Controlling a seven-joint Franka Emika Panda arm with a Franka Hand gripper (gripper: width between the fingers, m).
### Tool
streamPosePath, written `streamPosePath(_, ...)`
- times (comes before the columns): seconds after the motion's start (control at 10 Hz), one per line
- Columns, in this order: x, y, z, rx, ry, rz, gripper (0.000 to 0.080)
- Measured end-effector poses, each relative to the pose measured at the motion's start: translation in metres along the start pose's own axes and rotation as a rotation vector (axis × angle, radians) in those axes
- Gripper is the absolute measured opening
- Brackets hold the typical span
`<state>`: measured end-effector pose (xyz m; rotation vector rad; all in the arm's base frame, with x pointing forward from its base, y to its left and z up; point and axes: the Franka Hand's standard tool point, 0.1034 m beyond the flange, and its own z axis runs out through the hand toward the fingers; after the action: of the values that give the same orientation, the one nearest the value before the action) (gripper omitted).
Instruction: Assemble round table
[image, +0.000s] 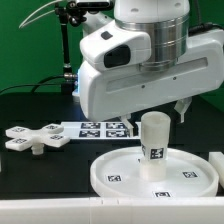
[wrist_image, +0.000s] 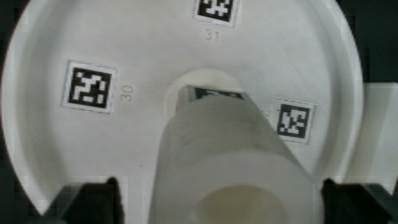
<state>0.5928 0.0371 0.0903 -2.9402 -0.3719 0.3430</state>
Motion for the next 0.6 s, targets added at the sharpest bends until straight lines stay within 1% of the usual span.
streamPosePath(0.1,0.0007,0.0003,-0.0001,-0.001,0.004,-0.002,0.0404)
streamPosePath(0.5,0.0007,0.0002,-0.0001,-0.001,0.004,0.017,0.0407)
streamPosePath(0.6,0.0006,-0.0007,-0.0006,0.004,0.004,0.074,0.0407)
